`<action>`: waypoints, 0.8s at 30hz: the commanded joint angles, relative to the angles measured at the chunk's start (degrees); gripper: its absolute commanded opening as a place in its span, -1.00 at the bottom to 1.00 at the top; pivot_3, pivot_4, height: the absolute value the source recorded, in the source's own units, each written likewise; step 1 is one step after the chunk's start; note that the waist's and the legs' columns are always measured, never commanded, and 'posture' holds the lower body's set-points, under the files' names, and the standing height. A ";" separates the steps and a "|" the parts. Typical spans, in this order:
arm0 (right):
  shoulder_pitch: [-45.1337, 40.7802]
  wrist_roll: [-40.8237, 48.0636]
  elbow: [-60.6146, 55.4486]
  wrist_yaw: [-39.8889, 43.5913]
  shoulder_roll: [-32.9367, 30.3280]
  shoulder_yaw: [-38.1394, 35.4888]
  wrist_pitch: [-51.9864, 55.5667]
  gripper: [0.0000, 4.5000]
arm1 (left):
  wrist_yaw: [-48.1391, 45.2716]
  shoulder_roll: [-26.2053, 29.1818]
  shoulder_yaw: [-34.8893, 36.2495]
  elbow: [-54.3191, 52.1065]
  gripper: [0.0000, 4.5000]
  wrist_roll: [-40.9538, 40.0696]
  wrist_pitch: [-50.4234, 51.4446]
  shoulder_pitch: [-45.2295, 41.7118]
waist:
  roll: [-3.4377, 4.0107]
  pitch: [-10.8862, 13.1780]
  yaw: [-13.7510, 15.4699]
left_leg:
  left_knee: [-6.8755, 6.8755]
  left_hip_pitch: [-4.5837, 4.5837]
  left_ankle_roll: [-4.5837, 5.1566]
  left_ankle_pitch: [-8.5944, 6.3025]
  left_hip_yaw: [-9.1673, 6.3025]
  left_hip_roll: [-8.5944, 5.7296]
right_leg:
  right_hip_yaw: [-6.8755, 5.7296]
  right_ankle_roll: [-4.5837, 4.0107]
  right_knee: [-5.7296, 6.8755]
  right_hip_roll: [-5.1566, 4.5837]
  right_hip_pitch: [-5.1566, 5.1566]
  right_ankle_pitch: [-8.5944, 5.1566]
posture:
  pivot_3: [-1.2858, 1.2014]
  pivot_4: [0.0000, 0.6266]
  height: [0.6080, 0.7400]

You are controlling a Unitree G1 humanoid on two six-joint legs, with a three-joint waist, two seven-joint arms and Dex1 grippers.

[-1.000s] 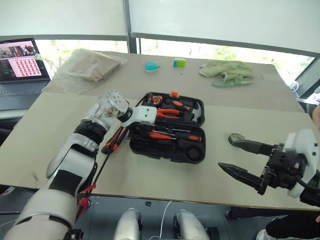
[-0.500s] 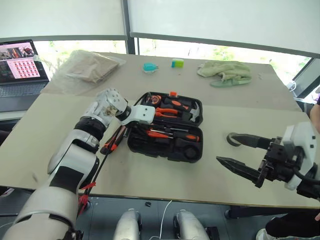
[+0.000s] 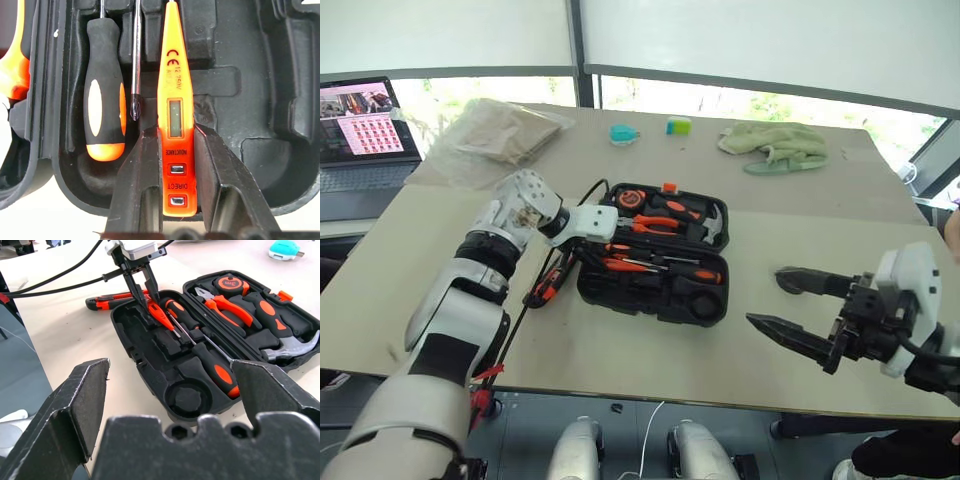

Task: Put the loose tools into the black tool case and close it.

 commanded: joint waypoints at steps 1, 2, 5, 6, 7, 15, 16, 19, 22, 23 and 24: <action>-0.53 1.64 -1.11 -0.76 0.21 -1.18 -1.54 1.00 | 1.57 -1.66 0.08 1.65 -0.81 0.80 -0.67 -1.27 | 0.00 0.00 -0.01 | 0.00 0.00 0.00 0.00 0.00 0.00 | 0.00 0.00 0.00 0.00 0.00 0.00 | 0.03 -0.52 1.00; -0.49 1.76 -1.17 -0.88 0.24 -1.21 -1.55 1.00 | 1.31 -1.94 0.33 1.94 -0.81 0.57 -0.26 -1.38 | 0.00 0.00 0.00 | 0.00 0.00 0.00 0.00 0.00 0.00 | 0.00 0.00 0.00 0.00 0.00 0.00 | 0.03 -0.52 1.00; -0.23 2.11 -1.48 -1.32 0.48 -1.19 -1.52 1.00 | 0.07 -2.25 1.12 1.99 -0.26 -0.30 0.02 -1.40 | 0.00 0.00 0.01 | 0.00 0.01 0.00 0.00 0.00 0.00 | 0.00 0.00 0.01 0.00 0.00 0.00 | 0.03 -0.52 1.00; -0.12 2.17 -1.59 -1.37 0.53 -1.19 -1.51 1.00 | -0.33 -2.24 1.33 1.81 -0.11 -0.53 -0.27 -1.35 | 0.00 0.00 -0.02 | 0.00 0.00 0.00 0.00 0.00 0.00 | 0.00 0.00 0.01 0.00 0.00 0.00 | 0.03 -0.52 1.00; 0.14 2.27 -1.81 -1.44 0.61 -1.16 -1.49 1.00 | -1.26 -1.82 1.79 1.14 0.06 -1.14 -0.39 -1.26 | 0.00 0.00 -0.03 | 0.00 0.00 0.00 0.00 -0.01 0.00 | 0.00 0.00 0.00 0.00 0.00 0.00 | 0.03 -0.52 1.00; 1.05 2.35 -2.03 -1.92 0.58 -0.60 -1.68 1.00 | -7.57 1.33 10.93 -1.93 0.69 -11.40 3.03 -0.69 | 0.00 0.00 -0.16 | -0.01 -0.06 0.00 0.00 -0.01 0.02 | 0.00 0.00 0.01 0.02 -0.08 0.00 | 0.03 -0.52 1.00; 1.07 2.40 -2.01 -1.88 0.50 -0.61 -1.66 1.00 | -7.72 1.64 11.59 -2.46 0.58 -12.68 4.09 -0.28 | 0.00 0.00 -0.16 | -0.01 -0.06 0.00 0.00 -0.02 0.02 | -0.01 0.00 0.01 0.01 -0.06 0.00 | 0.03 -0.52 1.00; 1.32 2.66 -1.93 -1.34 -0.01 -1.04 -1.40 1.00 | -6.51 2.00 12.54 -3.22 0.18 -13.38 6.86 1.03 | 0.00 0.00 -0.14 | 0.00 -0.06 0.00 0.00 -0.02 0.01 | -0.01 0.01 0.00 0.00 -0.05 0.00 | 0.03 -0.52 1.00; 1.96 2.91 -1.79 -0.56 -0.48 -2.19 -1.22 1.00 | -2.91 1.45 12.05 -3.86 -0.33 -11.72 6.52 2.81 | 0.00 0.00 0.00 | 0.01 -0.06 0.00 0.00 -0.02 0.00 | -0.01 0.01 0.01 -0.01 -0.04 0.00 | 0.03 -0.52 1.00; 2.20 3.11 -1.76 -0.44 -0.55 -2.56 -1.19 1.00 | -2.39 1.21 11.87 -4.47 -0.53 -11.56 6.39 3.43 | 0.00 0.00 0.03 | 0.02 -0.06 0.01 0.00 -0.02 0.00 | -0.02 0.02 0.00 -0.01 -0.03 0.00 | 0.03 -0.52 1.00; 2.42 3.26 -1.76 -0.39 -0.65 -2.76 -1.17 1.00 | -1.83 0.84 11.66 -5.13 -0.70 -11.35 6.61 3.94 | 0.00 0.00 0.05 | 0.02 -0.07 0.00 0.00 -0.02 0.00 | -0.02 0.02 0.00 -0.01 -0.04 0.01 | 0.03 -0.52 1.00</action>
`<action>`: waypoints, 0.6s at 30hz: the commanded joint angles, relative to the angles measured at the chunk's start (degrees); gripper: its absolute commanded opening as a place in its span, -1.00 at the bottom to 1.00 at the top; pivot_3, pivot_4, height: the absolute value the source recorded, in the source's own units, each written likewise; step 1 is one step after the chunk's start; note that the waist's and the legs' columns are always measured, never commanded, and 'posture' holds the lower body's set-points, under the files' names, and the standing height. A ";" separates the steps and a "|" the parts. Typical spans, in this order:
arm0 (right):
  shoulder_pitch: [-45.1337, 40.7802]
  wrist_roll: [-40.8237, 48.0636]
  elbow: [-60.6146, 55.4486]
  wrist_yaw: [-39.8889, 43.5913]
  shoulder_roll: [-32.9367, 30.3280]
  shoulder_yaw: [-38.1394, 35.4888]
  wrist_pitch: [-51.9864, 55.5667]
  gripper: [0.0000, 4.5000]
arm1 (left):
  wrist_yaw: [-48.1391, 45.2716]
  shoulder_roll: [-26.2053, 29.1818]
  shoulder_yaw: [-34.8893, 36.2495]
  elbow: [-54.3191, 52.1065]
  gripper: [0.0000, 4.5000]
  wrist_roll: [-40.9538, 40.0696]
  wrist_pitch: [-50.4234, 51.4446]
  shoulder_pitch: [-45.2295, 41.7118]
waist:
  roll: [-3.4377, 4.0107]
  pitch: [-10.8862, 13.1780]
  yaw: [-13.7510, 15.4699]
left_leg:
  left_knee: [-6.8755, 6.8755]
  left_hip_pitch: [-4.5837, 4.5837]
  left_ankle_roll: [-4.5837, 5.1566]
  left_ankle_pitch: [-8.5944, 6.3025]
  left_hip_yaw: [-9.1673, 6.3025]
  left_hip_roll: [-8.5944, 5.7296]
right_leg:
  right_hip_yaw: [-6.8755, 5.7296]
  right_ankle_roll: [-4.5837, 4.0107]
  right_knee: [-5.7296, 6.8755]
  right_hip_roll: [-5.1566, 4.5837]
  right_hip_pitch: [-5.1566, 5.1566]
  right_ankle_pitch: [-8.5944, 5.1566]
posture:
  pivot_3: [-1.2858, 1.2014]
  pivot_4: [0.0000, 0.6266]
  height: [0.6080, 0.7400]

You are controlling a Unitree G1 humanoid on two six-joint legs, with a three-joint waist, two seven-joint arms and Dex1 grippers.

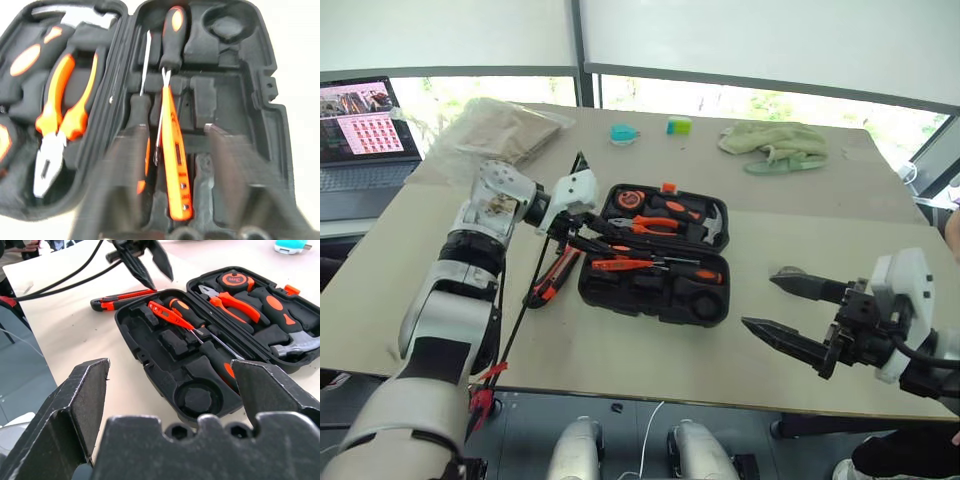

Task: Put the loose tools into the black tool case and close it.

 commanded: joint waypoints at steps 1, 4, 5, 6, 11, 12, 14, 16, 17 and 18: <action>0.50 1.20 -0.84 0.64 -0.77 -2.76 -1.12 1.00 | 2.54 -1.11 -0.39 -3.93 -0.86 0.28 0.15 1.02 | 0.00 0.00 0.02 | 0.00 0.00 0.00 0.00 0.00 0.00 | 0.00 0.00 0.00 0.00 0.00 0.00 | 0.03 -0.52 1.00; 0.89 1.58 -1.23 0.74 -0.99 -3.13 -1.06 1.00 | 6.27 -2.55 -1.69 -5.71 -0.99 2.26 0.04 1.86 | 0.00 0.00 0.18 | 0.02 -0.02 0.00 0.00 0.00 0.00 | -0.01 0.01 0.00 0.00 0.00 0.01 | 0.03 -0.52 1.00; 0.69 1.68 -1.18 0.62 -1.09 -3.08 -1.02 1.00 | 7.85 -3.33 -1.62 -5.67 -0.86 2.50 0.02 1.47 | 0.00 0.00 0.20 | 0.02 -0.02 0.00 0.00 0.00 0.00 | -0.01 0.01 0.00 0.00 0.00 0.01 | 0.03 -0.52 1.00; 0.52 1.74 -1.11 0.52 -1.18 -3.01 -1.00 1.00 | 8.87 -3.85 -1.51 -5.62 -0.73 2.58 0.06 1.17 | 0.00 0.00 0.21 | 0.02 -0.02 0.00 0.00 0.00 -0.01 | 0.00 0.01 0.00 -0.01 0.00 0.01 | 0.03 -0.52 1.00; 0.37 0.66 -1.03 0.18 -1.05 -1.92 -1.27 1.00 | 7.24 -3.15 -2.07 -8.72 0.03 2.55 1.32 1.29 | 0.00 0.00 -0.11 | 0.01 -0.01 0.00 0.00 0.00 -0.01 | 0.00 0.01 0.01 0.01 -0.03 0.01 | 0.03 -0.52 1.00; 0.36 0.54 -1.10 0.10 -1.03 -1.78 -1.28 1.00 | 7.81 -2.93 -2.53 -9.59 0.16 3.18 0.96 1.63 | 0.00 0.00 -0.13 | 0.00 -0.02 0.00 0.00 0.00 0.00 | 0.00 0.01 0.01 0.02 -0.04 0.01 | 0.03 -0.52 1.00; 0.15 0.42 -1.13 -0.06 -1.08 -1.44 -1.27 1.00 | 9.06 -2.96 -3.31 -11.15 0.53 4.02 1.93 2.26 | 0.00 0.00 -0.10 | -0.01 -0.01 0.00 0.00 -0.01 0.00 | 0.00 0.01 0.01 0.02 -0.02 0.01 | 0.03 -0.52 1.00; -0.19 0.46 -1.08 -0.32 -1.17 -1.18 -1.24 1.00 | 10.70 -3.09 -4.07 -12.12 0.86 5.10 2.04 2.91 | 0.00 0.00 -0.08 | 0.00 0.00 0.00 0.00 -0.01 -0.01 | 0.00 0.01 0.01 0.01 -0.01 0.01 | 0.03 -0.52 1.00; -0.38 0.57 -1.02 -0.49 -1.21 -1.11 -1.22 1.00 | 11.61 -3.19 -4.46 -12.43 0.86 5.68 1.88 3.28 | 0.00 0.00 -0.08 | 0.00 0.00 0.00 0.00 -0.01 -0.01 | 0.00 0.01 0.01 0.00 0.00 0.01 | 0.03 -0.52 1.00; -0.51 0.69 -1.01 -0.68 -1.19 -1.04 -1.19 1.00 | 12.07 -3.25 -4.63 -12.70 0.86 5.90 1.76 3.61 | 0.00 0.00 -0.08 | 0.01 0.00 0.00 0.00 -0.01 -0.02 | 0.00 0.01 0.00 0.00 0.00 0.01 | 0.03 -0.52 1.00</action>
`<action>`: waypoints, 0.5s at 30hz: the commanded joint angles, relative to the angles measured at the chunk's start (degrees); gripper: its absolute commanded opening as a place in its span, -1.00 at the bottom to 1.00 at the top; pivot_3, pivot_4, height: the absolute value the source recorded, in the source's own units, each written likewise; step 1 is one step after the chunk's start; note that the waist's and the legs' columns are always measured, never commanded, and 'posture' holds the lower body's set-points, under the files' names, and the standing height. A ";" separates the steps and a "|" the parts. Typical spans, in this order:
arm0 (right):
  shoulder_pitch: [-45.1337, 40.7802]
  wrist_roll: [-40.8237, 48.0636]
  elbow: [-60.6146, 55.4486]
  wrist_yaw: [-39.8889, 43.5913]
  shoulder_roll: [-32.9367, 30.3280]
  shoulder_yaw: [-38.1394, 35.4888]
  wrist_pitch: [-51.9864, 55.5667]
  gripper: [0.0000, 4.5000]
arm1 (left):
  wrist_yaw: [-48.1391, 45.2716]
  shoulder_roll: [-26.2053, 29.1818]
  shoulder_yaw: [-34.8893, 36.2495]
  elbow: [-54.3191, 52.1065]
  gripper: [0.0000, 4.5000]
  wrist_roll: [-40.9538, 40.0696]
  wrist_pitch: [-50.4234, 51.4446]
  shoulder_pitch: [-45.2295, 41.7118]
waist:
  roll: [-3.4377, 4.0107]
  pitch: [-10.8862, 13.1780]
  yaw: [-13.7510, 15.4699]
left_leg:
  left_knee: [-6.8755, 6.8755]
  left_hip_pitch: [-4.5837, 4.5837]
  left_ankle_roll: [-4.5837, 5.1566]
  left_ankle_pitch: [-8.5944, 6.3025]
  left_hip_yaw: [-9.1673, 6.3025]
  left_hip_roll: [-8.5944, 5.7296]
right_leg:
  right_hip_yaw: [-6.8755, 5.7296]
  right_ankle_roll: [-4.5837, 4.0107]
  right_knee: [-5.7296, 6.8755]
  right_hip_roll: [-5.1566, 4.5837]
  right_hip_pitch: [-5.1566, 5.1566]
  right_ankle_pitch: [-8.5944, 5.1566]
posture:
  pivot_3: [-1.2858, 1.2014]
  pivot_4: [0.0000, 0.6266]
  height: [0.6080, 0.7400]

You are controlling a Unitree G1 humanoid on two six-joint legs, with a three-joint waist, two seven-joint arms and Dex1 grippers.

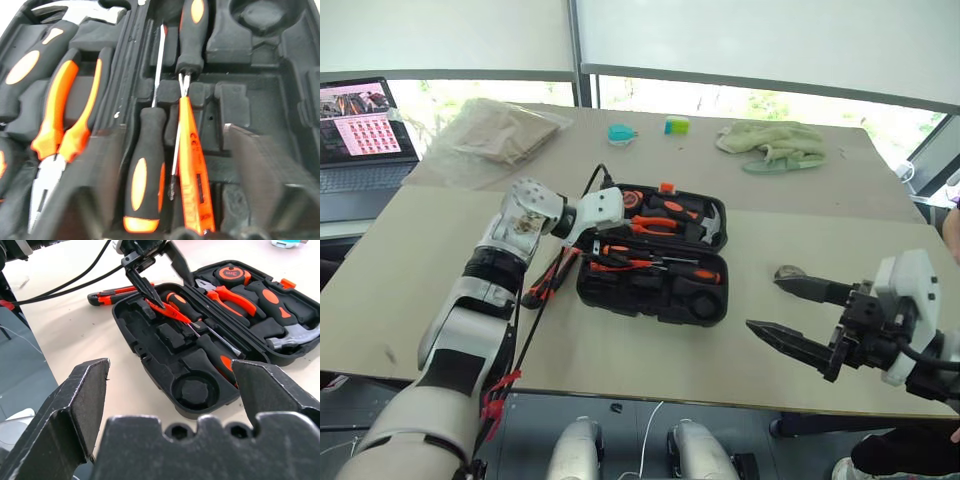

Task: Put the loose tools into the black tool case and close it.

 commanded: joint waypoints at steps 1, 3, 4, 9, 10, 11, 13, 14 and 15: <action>-0.98 0.67 -1.03 -0.78 -0.52 -0.29 -1.17 1.00 | 2.57 0.19 -1.04 -2.60 0.86 1.47 -0.61 0.87 | 0.00 0.00 0.00 | 0.00 0.00 0.00 0.00 0.00 0.00 | 0.00 0.00 0.00 0.00 0.00 0.00 | 0.03 -0.52 1.00; -0.97 0.68 -1.08 -0.93 -0.50 -0.22 -1.18 1.00 | 2.92 0.34 -1.60 -3.17 0.86 1.78 -1.11 1.64 | 0.00 0.00 0.00 | 0.00 0.00 0.00 0.00 0.00 0.00 | 0.00 0.00 0.00 0.00 -0.01 0.00 | 0.03 -0.52 1.00; -0.93 0.67 -1.10 -0.98 -0.49 -0.19 -1.20 1.00 | 2.84 0.46 -1.86 -3.52 0.86 1.87 -1.49 2.05 | 0.00 0.00 0.00 | 0.00 0.00 0.00 0.00 0.00 0.00 | 0.00 0.00 0.00 0.00 -0.01 0.00 | 0.03 -0.52 1.00; -0.70 0.80 -1.10 -1.14 -0.29 -0.27 -1.30 1.00 | 4.79 0.86 -2.89 -4.37 0.19 3.39 -3.59 3.55 | 0.00 0.00 0.05 | 0.00 0.00 0.00 0.00 0.00 0.00 | 0.00 0.00 0.00 0.00 0.00 0.00 | 0.03 -0.52 1.00; -0.69 0.90 -1.14 -1.22 -0.20 -0.25 -1.33 1.00 | 5.09 0.77 -3.06 -4.67 0.03 3.46 -3.49 3.92 | 0.00 0.00 0.05 | 0.00 -0.01 0.00 0.00 0.00 0.00 | 0.00 0.00 0.00 0.00 -0.01 0.00 | 0.03 -0.52 1.00; -0.72 1.02 -1.14 -1.31 -0.12 -0.21 -1.35 1.00 | 5.24 0.76 -3.17 -5.00 -0.11 3.51 -3.22 4.18 | 0.00 0.00 0.05 | 0.00 0.00 0.00 0.00 0.00 0.00 | 0.00 0.00 0.00 0.00 -0.01 0.00 | 0.03 -0.52 1.00; -0.89 1.16 -1.06 -1.45 -0.12 -0.11 -1.36 1.00 | 4.92 0.91 -3.34 -5.75 -0.45 3.47 -3.32 4.64 | 0.00 0.00 0.03 | 0.00 0.00 0.00 0.00 0.00 0.00 | 0.00 0.00 0.00 0.00 -0.01 0.00 | 0.03 -0.52 1.00; -0.96 1.20 -1.02 -1.49 -0.13 -0.07 -1.36 1.00 | 4.79 1.04 -3.36 -6.05 -0.62 3.46 -3.33 4.80 | 0.00 0.00 0.04 | 0.00 0.00 0.00 0.00 0.00 0.00 | 0.00 0.00 0.00 0.00 -0.01 0.00 | 0.03 -0.52 1.00; -0.88 1.25 -1.08 -1.51 -0.11 -0.13 -1.38 1.00 | 4.48 1.20 -3.32 -6.53 -0.81 3.27 -3.40 5.06 | 0.00 0.00 0.09 | 0.00 0.00 0.00 0.00 0.00 0.00 | 0.00 0.00 0.00 0.00 0.00 0.00 | 0.03 -0.52 1.00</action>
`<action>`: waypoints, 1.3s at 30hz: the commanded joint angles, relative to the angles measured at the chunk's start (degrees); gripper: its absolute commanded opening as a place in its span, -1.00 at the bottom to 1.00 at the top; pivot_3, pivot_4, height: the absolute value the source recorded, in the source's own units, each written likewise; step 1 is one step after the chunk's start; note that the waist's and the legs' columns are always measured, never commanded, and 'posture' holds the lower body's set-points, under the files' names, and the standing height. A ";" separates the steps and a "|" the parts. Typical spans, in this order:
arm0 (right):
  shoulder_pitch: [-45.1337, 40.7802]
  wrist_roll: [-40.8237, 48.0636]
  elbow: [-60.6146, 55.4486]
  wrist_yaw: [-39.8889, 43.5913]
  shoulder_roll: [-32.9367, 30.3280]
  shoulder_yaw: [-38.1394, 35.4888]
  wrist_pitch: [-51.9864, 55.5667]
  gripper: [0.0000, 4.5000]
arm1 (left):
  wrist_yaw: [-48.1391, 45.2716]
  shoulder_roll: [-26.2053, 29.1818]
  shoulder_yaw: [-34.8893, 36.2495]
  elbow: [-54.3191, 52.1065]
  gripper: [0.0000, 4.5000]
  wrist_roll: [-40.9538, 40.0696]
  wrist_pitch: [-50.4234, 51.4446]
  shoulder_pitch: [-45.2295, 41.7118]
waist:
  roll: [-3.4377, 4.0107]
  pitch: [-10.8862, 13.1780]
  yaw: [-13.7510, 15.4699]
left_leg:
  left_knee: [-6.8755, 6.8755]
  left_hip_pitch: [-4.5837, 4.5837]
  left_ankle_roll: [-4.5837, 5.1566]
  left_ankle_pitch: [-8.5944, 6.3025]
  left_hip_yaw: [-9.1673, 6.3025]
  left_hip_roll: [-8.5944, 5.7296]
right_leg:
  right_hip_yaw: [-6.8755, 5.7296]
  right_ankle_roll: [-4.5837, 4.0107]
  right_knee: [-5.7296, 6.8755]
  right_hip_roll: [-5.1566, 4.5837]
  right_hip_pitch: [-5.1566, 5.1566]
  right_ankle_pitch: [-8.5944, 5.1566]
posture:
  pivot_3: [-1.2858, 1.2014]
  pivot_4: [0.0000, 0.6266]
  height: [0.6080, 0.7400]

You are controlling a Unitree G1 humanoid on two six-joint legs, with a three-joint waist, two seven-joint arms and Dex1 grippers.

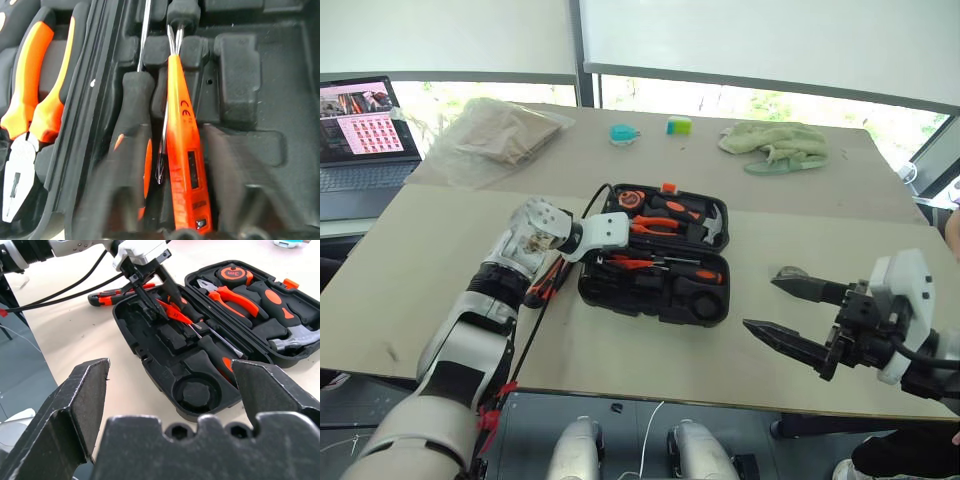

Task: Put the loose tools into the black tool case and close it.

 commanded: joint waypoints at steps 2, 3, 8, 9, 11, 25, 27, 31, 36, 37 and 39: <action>-0.55 1.39 -1.10 -0.39 -0.12 -1.13 -1.35 1.00 | -1.76 1.27 0.19 -3.56 -0.99 -1.25 -0.67 0.25 | 0.00 0.00 0.12 | 0.01 0.01 0.00 0.00 0.00 0.00 | 0.00 0.00 0.00 0.00 0.02 0.00 | 0.03 -0.52 1.00; -0.49 1.61 -1.03 -0.36 -0.12 -1.27 -1.29 1.00 | -3.96 1.79 0.62 -4.00 -0.99 -2.59 -0.06 0.10 | 0.00 0.00 0.08 | 0.01 0.01 0.00 0.00 0.00 0.00 | 0.00 0.00 0.00 0.00 0.02 0.00 | 0.03 -0.52 1.00; -0.39 1.87 -0.63 -0.28 -0.11 -1.38 -1.22 1.00 | -10.14 3.15 0.37 -2.38 -0.99 -4.89 -2.19 -1.71 | 0.01 0.00 -0.04 | 0.00 0.01 0.00 0.00 0.01 0.01 | 0.00 0.00 0.00 0.00 0.00 0.00 | 0.03 -0.52 1.00; -0.46 1.76 -0.53 -0.26 -0.12 -1.21 -1.25 1.00 | -10.72 3.02 0.22 -1.49 -0.99 -4.90 -2.45 -2.24 | 0.01 0.00 -0.03 | 0.00 0.01 0.00 0.00 0.01 0.01 | 0.00 0.00 0.00 0.01 0.00 0.00 | 0.03 -0.52 1.00; -0.61 1.59 -0.50 -0.42 -0.13 -0.79 -1.27 1.00 | -12.20 2.27 0.00 0.94 -0.99 -4.86 -1.31 -3.75 | 0.00 0.00 -0.03 | 0.01 0.01 0.00 0.00 0.01 0.00 | 0.00 0.00 0.00 0.01 0.00 0.00 | 0.03 -0.52 1.00; 0.12 2.47 -1.49 -1.55 -0.13 -1.38 -1.22 1.00 | -11.43 -2.71 -1.14 19.64 -0.78 -0.70 -6.36 -11.12 | 0.00 0.00 -0.04 | 0.00 0.00 0.01 0.00 -0.02 -0.03 | 0.00 0.01 -0.01 0.00 0.00 0.00 | 0.03 -0.52 1.00; 0.30 2.56 -1.52 -1.68 -0.14 -1.42 -1.28 1.00 | -12.44 -2.53 -1.28 20.10 -0.47 -0.46 -7.22 -11.11 | 0.00 0.00 -0.03 | 0.01 0.00 0.01 0.00 -0.03 -0.02 | 0.00 0.00 0.00 0.00 0.01 0.00 | 0.03 -0.52 1.00; 0.21 2.79 -1.52 -2.12 -0.17 -1.15 -1.38 1.00 | -12.49 -2.27 -1.20 20.75 0.18 0.08 -9.50 -11.29 | -0.01 0.00 -0.03 | 0.01 -0.02 0.00 0.00 -0.03 -0.03 | 0.00 0.01 0.00 0.00 0.00 0.00 | 0.03 -0.52 1.00; 0.46 2.53 -1.81 -2.41 0.13 -0.26 -1.47 1.00 | -12.18 -1.93 2.97 20.46 0.52 -3.23 -9.30 -13.02 | -0.01 0.00 0.16 | 0.04 -0.02 0.02 0.01 -0.03 -0.04 | 0.00 0.01 0.00 -0.01 0.02 0.00 | 0.03 -0.52 1.00; 0.55 2.51 -1.85 -2.42 0.16 -0.24 -1.47 1.00 | -12.45 -1.87 3.71 20.27 0.52 -3.88 -9.52 -13.06 | -0.01 0.00 0.14 | 0.04 -0.03 0.02 0.01 -0.04 -0.03 | 0.00 0.02 0.00 -0.01 0.01 0.00 | 0.03 -0.52 1.00; 0.80 2.58 -1.95 -2.51 0.23 -0.36 -1.46 1.00 | -12.91 -1.54 5.27 19.68 0.27 -5.28 -9.75 -12.73 | -0.01 0.00 0.13 | 0.03 -0.04 0.02 0.01 -0.04 -0.03 | 0.00 0.02 0.00 -0.01 0.00 0.00 | 0.03 -0.52 1.00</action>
